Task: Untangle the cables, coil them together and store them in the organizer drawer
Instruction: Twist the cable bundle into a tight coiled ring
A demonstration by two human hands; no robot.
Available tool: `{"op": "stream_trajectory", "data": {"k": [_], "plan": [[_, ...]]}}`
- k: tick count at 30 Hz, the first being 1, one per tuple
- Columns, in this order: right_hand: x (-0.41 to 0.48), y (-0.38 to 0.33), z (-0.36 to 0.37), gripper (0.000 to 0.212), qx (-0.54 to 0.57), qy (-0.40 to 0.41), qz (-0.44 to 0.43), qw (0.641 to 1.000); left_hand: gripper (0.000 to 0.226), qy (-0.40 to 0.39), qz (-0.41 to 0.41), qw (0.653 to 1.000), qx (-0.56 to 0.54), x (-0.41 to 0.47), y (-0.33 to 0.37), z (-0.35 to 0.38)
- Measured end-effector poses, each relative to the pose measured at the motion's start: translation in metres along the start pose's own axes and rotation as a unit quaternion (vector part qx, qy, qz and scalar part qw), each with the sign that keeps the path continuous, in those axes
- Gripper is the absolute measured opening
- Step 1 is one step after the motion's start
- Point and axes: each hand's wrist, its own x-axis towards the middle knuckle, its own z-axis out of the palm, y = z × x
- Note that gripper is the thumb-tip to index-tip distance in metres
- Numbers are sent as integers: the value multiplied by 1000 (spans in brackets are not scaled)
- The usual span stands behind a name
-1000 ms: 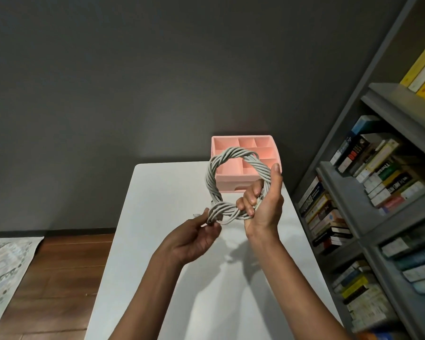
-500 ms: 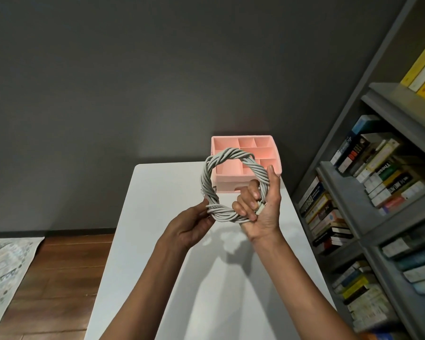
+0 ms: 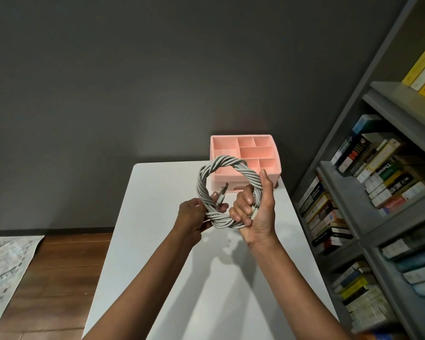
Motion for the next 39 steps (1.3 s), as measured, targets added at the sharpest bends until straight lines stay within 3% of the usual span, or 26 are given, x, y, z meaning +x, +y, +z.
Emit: {"op": "stream_trajectory", "data": {"k": [3,6,9,11,14,18,25,34,39], "plan": [[3,1,-1,63,14,29,4,999,26,-14,65,997,-32,-1,-2,1],[6,0,0,61,11,75,6,997,23,-47,82,995,6,-1,0,0],[8,-2,-2,59,-6,119,9,993,67,-119,45,992,-22,2,6,-5],[10,-2,-2,58,-20,139,14,990,80,-158,51,986,28,0,13,-9],[12,-1,-1,56,-41,155,19,987,56,-161,126,966,160,-1,14,-6],[18,-3,5,56,-75,155,34,984,30,-179,124,968,123,4,14,-7],[36,-11,-4,50,-38,182,83,979,33,-225,102,969,3,4,8,-4],[48,-6,-22,60,90,98,214,968,46,-307,93,935,-149,-2,0,-1],[43,0,-17,64,100,68,246,962,53,-314,115,933,-132,6,-10,-6]]}}
